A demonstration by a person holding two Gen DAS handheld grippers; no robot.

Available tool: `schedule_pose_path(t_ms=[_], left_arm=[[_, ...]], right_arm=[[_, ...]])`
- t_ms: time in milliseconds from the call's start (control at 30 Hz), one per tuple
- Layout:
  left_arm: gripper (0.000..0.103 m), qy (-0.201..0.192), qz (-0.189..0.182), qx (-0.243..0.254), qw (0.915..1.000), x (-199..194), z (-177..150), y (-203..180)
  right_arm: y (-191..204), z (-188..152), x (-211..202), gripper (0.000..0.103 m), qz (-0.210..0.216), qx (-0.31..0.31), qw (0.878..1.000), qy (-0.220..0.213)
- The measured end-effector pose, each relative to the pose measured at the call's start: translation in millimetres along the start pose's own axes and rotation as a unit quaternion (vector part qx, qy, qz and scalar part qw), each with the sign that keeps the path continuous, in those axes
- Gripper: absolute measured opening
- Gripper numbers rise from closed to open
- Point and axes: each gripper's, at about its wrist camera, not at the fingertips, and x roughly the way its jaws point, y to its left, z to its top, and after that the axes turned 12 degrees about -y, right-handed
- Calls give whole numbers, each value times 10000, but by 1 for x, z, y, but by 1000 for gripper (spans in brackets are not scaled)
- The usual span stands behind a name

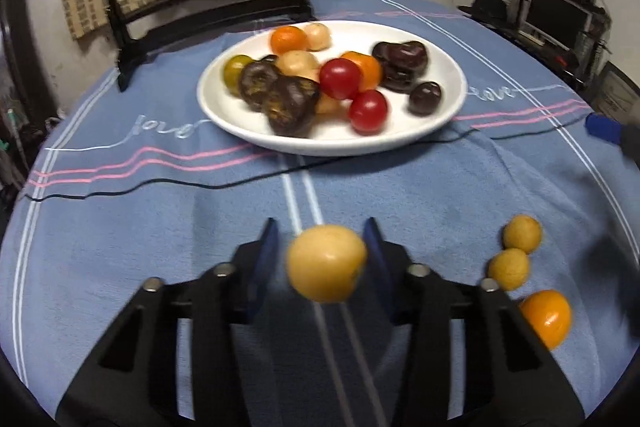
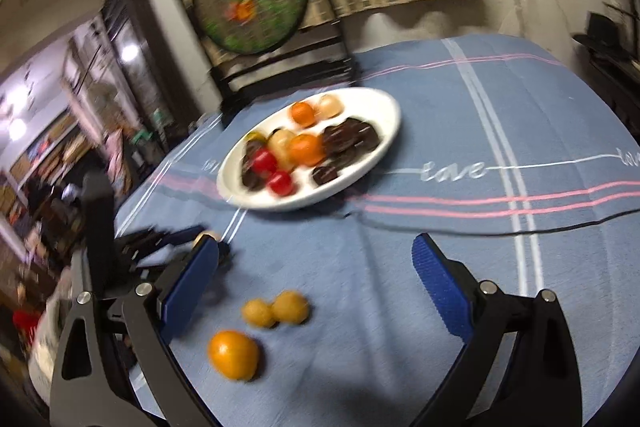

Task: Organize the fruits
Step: 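Grasp the pale yellow fruit with the left tool, then grasp the orange mandarin with the right tool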

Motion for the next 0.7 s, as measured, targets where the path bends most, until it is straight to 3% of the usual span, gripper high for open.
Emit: schedule_pose_path(t_ms=[100, 200, 267, 333, 467, 700], left_arm=[[39, -10, 75, 115, 9999, -1, -1, -5], [39, 4, 41, 54, 10000, -1, -1, -3], [39, 12, 75, 93, 9999, -1, -1, -4], [39, 22, 84, 95, 9999, -1, -1, -4], [39, 123, 57, 45, 9999, 2, -2, -3], [39, 204, 91, 69, 9997, 4, -3, -4]], right_arm=[[21, -21, 0, 97, 125, -456, 9987, 202], [36, -37, -8, 89, 324, -740, 9963, 306], [42, -42, -12, 78, 440, -862, 9947, 335], [43, -43, -16, 77, 506, -861, 9946, 293], [55, -53, -12, 68, 700, -1047, 9898, 672], [66, -64, 8, 50, 603, -1301, 9821, 1219]])
